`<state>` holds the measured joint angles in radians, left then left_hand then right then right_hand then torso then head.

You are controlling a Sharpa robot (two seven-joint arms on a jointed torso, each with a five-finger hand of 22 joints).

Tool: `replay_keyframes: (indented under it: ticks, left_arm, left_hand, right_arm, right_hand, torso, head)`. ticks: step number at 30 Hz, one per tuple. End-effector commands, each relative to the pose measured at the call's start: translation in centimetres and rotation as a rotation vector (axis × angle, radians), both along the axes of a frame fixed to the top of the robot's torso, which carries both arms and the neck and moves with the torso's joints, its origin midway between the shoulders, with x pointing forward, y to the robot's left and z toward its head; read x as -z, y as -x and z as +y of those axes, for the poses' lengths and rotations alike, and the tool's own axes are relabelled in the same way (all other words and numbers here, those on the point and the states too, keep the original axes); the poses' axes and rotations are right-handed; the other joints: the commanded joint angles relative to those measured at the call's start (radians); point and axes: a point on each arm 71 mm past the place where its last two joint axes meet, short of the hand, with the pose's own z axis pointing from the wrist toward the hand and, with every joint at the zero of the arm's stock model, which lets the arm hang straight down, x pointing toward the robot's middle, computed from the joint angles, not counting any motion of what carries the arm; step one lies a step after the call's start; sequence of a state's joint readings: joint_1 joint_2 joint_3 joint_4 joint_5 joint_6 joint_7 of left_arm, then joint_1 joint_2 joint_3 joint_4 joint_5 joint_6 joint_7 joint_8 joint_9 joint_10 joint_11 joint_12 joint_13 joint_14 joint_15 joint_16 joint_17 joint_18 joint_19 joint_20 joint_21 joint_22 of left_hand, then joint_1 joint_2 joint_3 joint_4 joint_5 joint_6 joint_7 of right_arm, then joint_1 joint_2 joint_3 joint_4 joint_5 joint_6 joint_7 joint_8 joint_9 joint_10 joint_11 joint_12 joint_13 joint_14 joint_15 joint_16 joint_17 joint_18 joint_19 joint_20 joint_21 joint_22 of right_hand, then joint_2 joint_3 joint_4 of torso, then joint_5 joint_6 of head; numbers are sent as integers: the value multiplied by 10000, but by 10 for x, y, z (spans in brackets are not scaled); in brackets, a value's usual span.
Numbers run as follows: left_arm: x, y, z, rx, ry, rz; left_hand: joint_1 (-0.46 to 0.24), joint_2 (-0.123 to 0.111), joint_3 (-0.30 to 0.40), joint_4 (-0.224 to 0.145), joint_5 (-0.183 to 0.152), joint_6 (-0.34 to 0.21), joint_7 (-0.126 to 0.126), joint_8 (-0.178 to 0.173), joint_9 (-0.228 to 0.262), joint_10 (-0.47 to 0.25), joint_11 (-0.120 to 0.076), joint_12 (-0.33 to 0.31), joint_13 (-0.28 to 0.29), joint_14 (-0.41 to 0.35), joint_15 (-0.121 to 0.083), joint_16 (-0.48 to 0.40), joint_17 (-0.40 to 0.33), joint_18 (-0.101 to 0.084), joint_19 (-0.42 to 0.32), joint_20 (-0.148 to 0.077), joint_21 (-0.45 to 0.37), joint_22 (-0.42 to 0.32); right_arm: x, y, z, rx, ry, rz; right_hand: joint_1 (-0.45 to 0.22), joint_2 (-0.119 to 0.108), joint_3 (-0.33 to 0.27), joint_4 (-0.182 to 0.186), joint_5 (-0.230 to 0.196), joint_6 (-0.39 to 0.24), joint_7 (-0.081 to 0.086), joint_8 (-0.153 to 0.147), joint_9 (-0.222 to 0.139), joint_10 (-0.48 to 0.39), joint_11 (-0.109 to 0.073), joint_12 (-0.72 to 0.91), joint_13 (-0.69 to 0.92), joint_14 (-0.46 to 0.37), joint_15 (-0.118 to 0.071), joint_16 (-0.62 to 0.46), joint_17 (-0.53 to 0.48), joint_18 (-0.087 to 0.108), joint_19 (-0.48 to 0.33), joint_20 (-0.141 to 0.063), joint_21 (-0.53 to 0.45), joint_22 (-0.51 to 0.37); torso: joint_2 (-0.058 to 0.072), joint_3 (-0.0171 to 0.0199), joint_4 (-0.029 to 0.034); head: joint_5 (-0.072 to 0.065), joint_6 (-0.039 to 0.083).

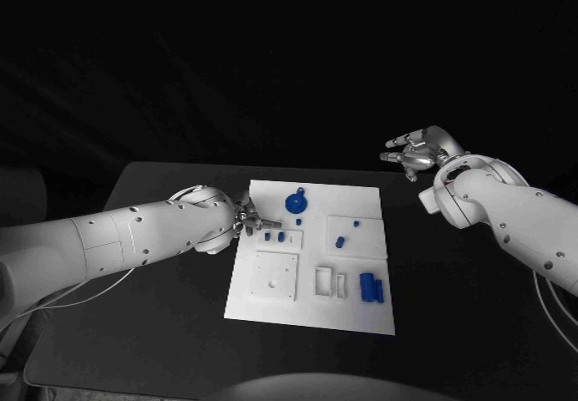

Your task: Assemble the parts on the task board

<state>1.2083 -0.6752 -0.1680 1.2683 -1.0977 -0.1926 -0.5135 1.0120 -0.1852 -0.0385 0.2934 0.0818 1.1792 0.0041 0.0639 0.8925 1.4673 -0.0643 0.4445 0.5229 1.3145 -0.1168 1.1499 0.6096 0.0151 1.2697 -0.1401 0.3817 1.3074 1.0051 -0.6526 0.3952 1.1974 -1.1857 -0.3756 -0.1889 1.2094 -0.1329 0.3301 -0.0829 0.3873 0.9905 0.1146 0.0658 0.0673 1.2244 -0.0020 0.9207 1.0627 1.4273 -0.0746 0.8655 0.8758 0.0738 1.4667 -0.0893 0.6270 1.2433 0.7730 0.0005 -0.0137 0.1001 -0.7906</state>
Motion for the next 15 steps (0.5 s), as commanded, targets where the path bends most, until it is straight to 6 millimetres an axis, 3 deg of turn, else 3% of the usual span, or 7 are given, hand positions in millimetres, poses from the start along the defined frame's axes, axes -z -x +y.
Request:
replay_keyframes:
  ticks: [1, 4, 7, 8, 9, 11, 15]
  left_arm:
    - [-7, -2, -5, 54, 922, -569]
    - [-19, -3, -13, 622, 1869, -1696]
    - [-32, -2, -25, 1559, 2727, -3005]
    - [-35, -2, -29, 1866, 2861, -3315]
    - [-37, -1, -34, 2186, 2957, -3576]
    - [-40, -1, -41, 2682, 3032, -3883]
    - [-43, 1, -56, 3939, 2646, -4423]
  left_hand:
    - [514, 404, 146, -11, 599, -281, 119, 76, -1010, 232, 108, -338, -98, -201, 107, -125, -66, -23, -92, 138, -200, 101]
    - [1514, 1199, -81, -547, 1682, -596, 318, 155, -2294, -276, 266, -785, -294, -712, 307, -402, -265, 1, -387, 329, -706, -75]
    - [3110, 1610, -9, -1720, 2442, -846, 544, 44, -3198, -892, 461, -1408, -1014, -1179, 481, -1014, -737, -10, -697, 512, -1307, -452]
    - [3689, 1706, 157, -2134, 2397, -827, 582, 16, -3665, -1067, 508, -1780, -1426, -1219, 540, -1128, -849, 2, -698, 545, -1436, -544]
    - [4071, 1729, 383, -2521, 2391, -729, 673, 33, -4420, -1146, 607, -2431, -2216, -1291, 614, -1272, -999, 47, -729, 616, -1621, -647]
    - [4460, 1681, 821, -2981, 2131, -686, 819, 14, -5240, -1297, 778, -3268, -3264, -1429, 746, -1400, -1134, 134, -817, 703, -1741, -608]
    - [4546, 1507, 1138, -3308, 1891, -882, 972, -28, -6076, -1954, 1149, -3832, -4250, -1582, 965, -1694, -1357, 293, -968, 860, -1805, -456]
  right_arm:
    - [1, 0, 1, -116, 34, 33]
    - [1, 0, 0, -109, 39, 36]
    - [1, 0, 0, -106, 35, 42]
    - [1, 0, 0, -110, 31, 41]
    - [1, 0, 0, -113, 25, 39]
    - [1, 0, 0, -116, 6, 34]
    - [1, 0, 1, -139, -102, 37]
  right_hand:
    - [-88, -24, 24, -16, 38, 56, 12, -34, -7, -49, -14, -39, -15, 68, -9, -41, 9, 149, 494, -75, -51, -16]
    - [-117, -17, 46, -38, 59, 59, 12, -31, -6, -37, -17, -26, -10, 72, -10, -43, 11, 145, 496, -77, -31, -11]
    - [-117, -17, 46, -38, 59, 59, 12, -31, -6, -37, -17, -26, -10, 72, -10, -43, 11, 145, 496, -77, -31, -11]
    - [-117, -17, 46, -38, 59, 59, 12, -31, -6, -37, -17, -26, -10, 72, -10, -43, 11, 145, 496, -77, -31, -11]
    - [-120, -17, 46, -36, 61, 61, 12, -31, -5, -43, -17, -38, -19, 72, -10, -45, 11, 145, 495, -77, -35, -13]
    - [-131, -15, 47, -30, 65, 63, 11, -32, -6, -79, -16, -105, -70, 67, -9, -51, 8, 146, 493, -76, -50, -19]
    - [-124, -29, 105, -66, 71, 58, -2, -39, -9, -238, -78, -1538, -1459, 38, -43, -96, -8, 144, 483, -112, -101, -27]
  torso:
    - [2, -6, -4]
    - [5, -4, 2]
    - [4, -5, 10]
    - [4, -7, 9]
    - [2, -7, 4]
    - [3, -7, -5]
    - [2, 2, -3]
  head:
    - [-26, 15]
    - [-46, 18]
    - [-79, 55]
    - [-89, 64]
    - [-94, 68]
    - [-93, 76]
    - [-97, 115]
